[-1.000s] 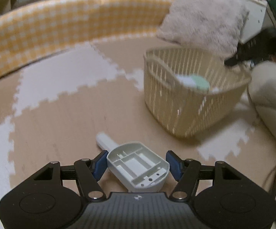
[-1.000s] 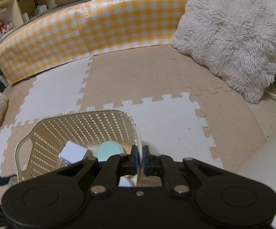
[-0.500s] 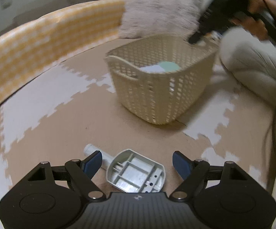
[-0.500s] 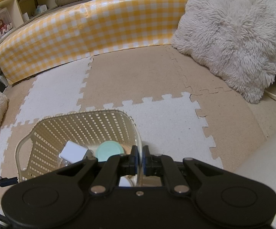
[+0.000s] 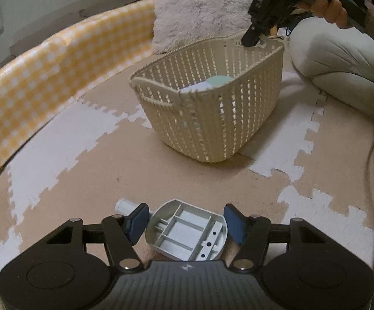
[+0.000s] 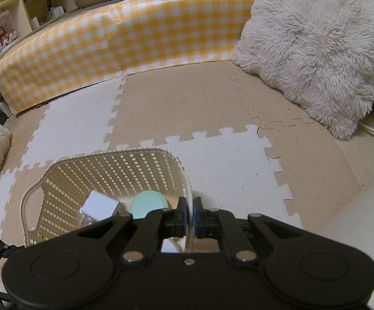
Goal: Organize rigid objects
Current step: 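Carry the white plastic holder with the left tool and release it into the basket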
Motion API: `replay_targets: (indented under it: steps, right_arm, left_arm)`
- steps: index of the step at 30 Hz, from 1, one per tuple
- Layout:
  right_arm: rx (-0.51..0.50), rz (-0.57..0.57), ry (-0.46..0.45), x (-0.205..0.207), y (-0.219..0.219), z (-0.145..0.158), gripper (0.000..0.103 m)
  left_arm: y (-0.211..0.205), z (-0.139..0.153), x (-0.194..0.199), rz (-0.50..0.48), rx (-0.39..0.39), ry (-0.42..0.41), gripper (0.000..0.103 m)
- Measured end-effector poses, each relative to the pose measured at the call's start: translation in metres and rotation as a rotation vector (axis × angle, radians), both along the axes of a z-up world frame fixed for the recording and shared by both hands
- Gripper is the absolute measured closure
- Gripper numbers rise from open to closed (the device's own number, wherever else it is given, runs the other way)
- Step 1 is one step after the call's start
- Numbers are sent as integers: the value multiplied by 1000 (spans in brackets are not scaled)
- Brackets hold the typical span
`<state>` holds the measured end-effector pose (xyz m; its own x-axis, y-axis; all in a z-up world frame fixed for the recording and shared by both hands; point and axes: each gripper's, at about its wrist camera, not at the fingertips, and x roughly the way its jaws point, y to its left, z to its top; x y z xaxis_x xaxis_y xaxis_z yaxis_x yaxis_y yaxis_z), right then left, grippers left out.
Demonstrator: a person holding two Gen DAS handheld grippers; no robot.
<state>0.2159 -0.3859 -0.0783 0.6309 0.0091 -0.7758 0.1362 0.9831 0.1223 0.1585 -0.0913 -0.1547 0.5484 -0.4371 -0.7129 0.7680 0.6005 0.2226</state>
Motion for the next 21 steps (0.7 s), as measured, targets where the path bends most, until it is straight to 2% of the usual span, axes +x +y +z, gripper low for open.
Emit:
replay_targets:
  steps: [10, 16, 21]
  right_arm:
    - [1, 0, 0, 0, 0, 0, 98]
    - [0, 0, 0, 0, 0, 0, 98]
    - [0, 0, 0, 0, 0, 0, 98]
  left_arm:
    - [-5, 23, -3, 7, -45, -64, 39]
    - [-9, 62, -4, 6, -128, -135, 39]
    - [-20, 95, -2, -40, -202, -176, 39]
